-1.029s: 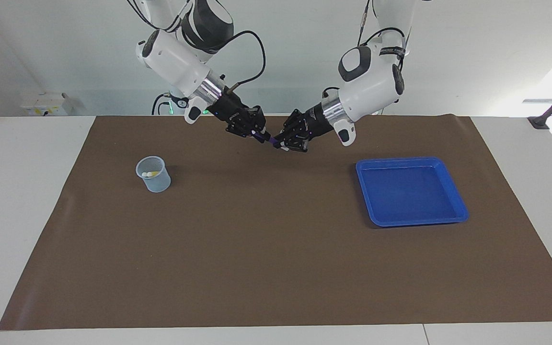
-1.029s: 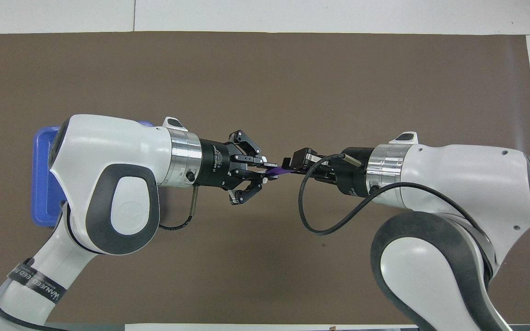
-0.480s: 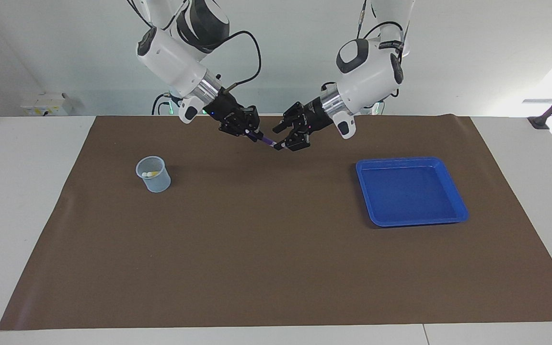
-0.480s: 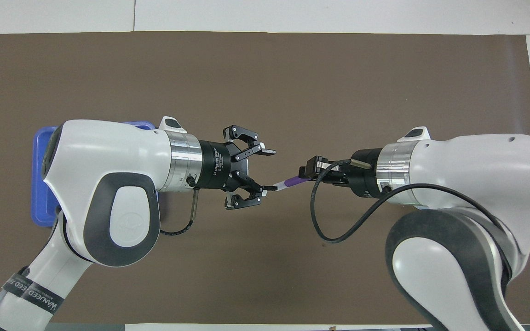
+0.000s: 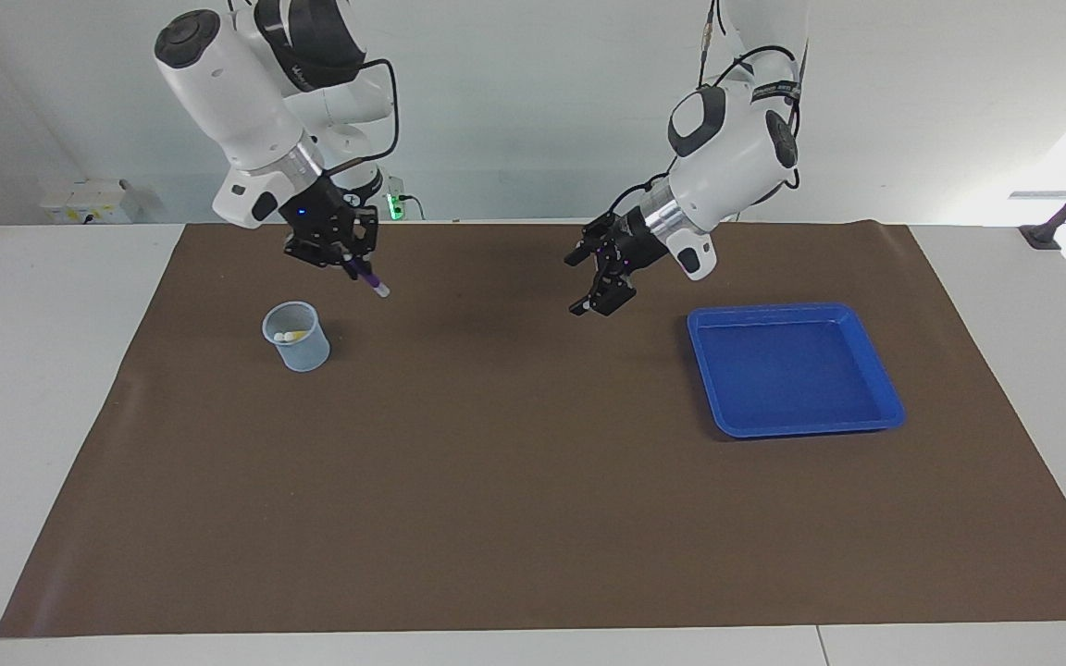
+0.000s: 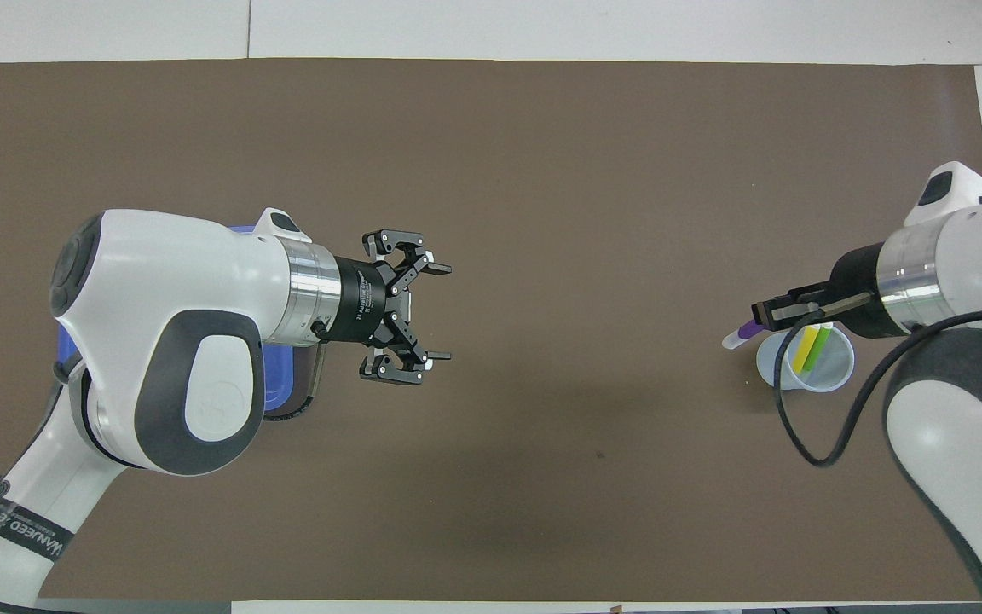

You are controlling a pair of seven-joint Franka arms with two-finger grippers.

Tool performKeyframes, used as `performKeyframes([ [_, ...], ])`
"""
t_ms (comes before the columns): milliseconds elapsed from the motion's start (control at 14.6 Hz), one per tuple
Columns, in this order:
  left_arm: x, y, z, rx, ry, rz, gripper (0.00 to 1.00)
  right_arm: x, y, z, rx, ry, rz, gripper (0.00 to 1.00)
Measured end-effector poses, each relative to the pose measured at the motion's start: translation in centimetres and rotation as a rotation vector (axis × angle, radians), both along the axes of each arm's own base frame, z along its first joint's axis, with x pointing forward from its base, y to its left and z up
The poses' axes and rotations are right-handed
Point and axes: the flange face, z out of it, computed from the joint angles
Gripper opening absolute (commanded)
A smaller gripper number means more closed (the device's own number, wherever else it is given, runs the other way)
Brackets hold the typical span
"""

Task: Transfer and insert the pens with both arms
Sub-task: 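Carry the purple pen to the cup while the left gripper returns, then insert the purple pen into the clear cup and open the right gripper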

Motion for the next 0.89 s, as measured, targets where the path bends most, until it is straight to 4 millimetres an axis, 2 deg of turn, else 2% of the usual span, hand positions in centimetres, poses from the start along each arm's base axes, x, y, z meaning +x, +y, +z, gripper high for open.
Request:
performKeyframes([
  [206, -0.3, 1.0, -0.7, 0.071, -0.059, -0.181, 1.0, 0.1, -5.2, -2.5, -0.089, 0.025, 0.108, 0.0],
  [343, -0.1, 2.4, -0.9, 0.069, -0.109, -0.321, 1.0, -0.3, -7.3, -4.5, -0.09, 0.056, 0.116, 0.0],
  [480, 0.7, 4.9, -1.0, 0.074, -0.159, -0.414, 1.0, -0.5, -8.0, -6.4, -0.091, 0.052, 0.112, 0.0],
  [755, 2.7, 10.5, -0.9, 0.12, -0.227, -0.532, 1.0, -1.1, -7.9, -11.0, -0.096, 0.049, 0.107, 0.02],
  [823, 3.0, 11.4, -0.8, 0.136, -0.243, -0.556, 1.0, -1.2, -7.9, -11.5, -0.096, 0.052, 0.107, 0.34],
  [892, 3.2, 12.3, -0.8, 0.152, -0.258, -0.588, 1.0, -1.3, -7.9, -11.6, -0.095, 0.054, 0.107, 0.83],
])
